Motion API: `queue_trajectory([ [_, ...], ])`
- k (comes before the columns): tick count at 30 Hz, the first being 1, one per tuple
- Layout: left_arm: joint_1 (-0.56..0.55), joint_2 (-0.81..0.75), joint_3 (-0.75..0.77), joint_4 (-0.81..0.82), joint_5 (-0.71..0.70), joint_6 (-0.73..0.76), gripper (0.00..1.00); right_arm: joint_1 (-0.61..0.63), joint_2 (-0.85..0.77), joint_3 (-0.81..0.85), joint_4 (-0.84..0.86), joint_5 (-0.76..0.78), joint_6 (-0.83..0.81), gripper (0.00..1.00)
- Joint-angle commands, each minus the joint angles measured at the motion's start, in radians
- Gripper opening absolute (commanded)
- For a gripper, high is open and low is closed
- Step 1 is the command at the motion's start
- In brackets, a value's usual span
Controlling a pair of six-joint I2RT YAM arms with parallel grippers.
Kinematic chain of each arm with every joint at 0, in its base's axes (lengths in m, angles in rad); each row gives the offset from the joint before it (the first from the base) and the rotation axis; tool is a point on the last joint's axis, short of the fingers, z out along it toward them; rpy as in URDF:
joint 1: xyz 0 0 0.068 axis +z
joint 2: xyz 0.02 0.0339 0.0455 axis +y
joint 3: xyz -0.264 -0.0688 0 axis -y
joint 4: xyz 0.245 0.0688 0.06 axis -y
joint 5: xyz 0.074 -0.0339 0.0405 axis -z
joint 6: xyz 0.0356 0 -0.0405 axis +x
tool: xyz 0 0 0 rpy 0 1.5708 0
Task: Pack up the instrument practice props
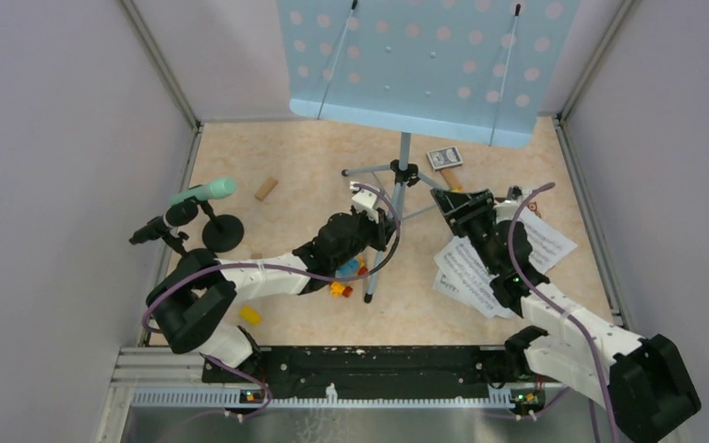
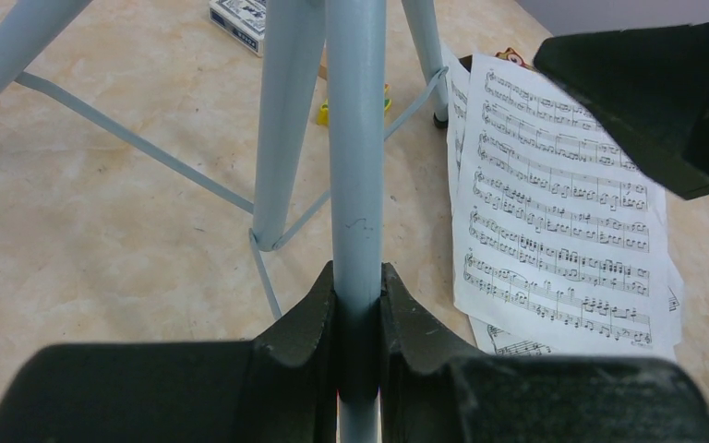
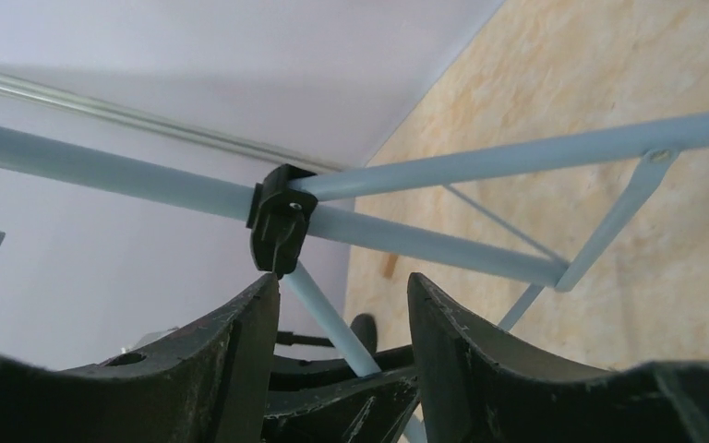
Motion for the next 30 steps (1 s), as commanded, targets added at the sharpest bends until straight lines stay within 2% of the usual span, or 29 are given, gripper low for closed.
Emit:
queue_trajectory([
  [1,0.006,0.042,-0.048,-0.157,0.023,-0.013,0.00,-0.027,0.084,0.076,0.129,-0.171,0.229,0.52],
  [8,0.007,0.040,-0.049,-0.151,0.026,-0.015,0.00,-0.059,0.180,0.122,0.203,-0.225,0.272,0.52],
  [14,0.007,0.044,-0.045,-0.150,0.027,-0.013,0.00,-0.078,0.276,0.151,0.247,-0.293,0.309,0.45],
  [26,0.006,0.043,-0.055,-0.140,0.027,-0.015,0.00,-0.079,0.367,0.195,0.271,-0.348,0.287,0.36],
  [28,0.006,0.043,-0.056,-0.138,0.029,-0.015,0.00,-0.080,0.371,0.196,0.271,-0.349,0.275,0.30],
  [29,0.006,0.044,-0.056,-0.137,0.029,-0.015,0.00,-0.079,0.370,0.199,0.265,-0.349,0.264,0.19],
  [30,0.007,0.044,-0.056,-0.137,0.029,-0.015,0.00,-0.080,0.370,0.205,0.253,-0.353,0.251,0.01],
])
